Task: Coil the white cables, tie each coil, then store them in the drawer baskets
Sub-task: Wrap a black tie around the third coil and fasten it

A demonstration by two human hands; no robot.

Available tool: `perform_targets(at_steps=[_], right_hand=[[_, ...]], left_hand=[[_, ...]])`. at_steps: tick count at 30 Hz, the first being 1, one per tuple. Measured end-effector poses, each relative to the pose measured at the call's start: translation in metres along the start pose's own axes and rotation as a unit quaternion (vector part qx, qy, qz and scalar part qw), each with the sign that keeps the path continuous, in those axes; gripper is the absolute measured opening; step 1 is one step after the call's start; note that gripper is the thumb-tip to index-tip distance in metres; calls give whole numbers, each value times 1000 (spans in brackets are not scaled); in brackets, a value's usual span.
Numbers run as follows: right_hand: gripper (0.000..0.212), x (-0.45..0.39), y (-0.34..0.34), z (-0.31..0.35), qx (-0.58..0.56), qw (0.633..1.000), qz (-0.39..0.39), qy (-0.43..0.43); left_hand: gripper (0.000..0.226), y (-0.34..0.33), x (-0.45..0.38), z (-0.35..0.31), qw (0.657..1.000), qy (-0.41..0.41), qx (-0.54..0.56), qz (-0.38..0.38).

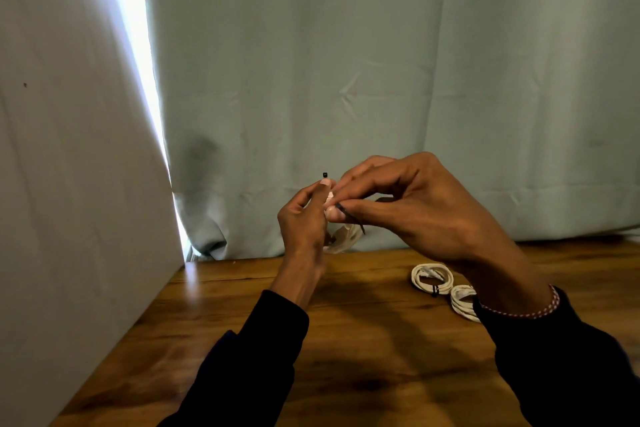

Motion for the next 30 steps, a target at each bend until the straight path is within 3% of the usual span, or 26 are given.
perform_targets(at_steps=[6, 10, 13, 16, 19, 26, 30], right_hand=[[13, 2, 1, 5, -70, 997, -37, 11], [14, 5, -3, 13, -73, 997, -21, 24], [25, 3, 0, 9, -100, 992, -84, -2], [23, 2, 4, 4, -20, 989, -150, 8], [15, 0, 3, -1, 20, 985, -169, 13], [27, -8, -1, -19, 70, 993, -98, -6], [29, -11, -2, -22, 133, 983, -116, 47]], left_hand=[[24, 0, 4, -6, 999, -12, -35, -10], [15, 2, -1, -5, 999, -35, -22, 0], [14, -1, -3, -3, 999, -22, -23, -1], [15, -1, 0, -7, 999, -25, -20, -19], [14, 0, 3, -10, 999, -35, -15, -24], [13, -2, 3, -18, 998, -64, -21, -11], [16, -3, 6, -25, 996, -89, -22, -3]])
Point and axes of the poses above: each hand's wrist, its own x-axis away from the middle knuckle, its own y-axis out of the back of the hand, z = x × y, the point moved 6 cm from there along -x, towards the middle knuckle, and after that the axes turned 3 degrees about -z, right-handed, at the moved point
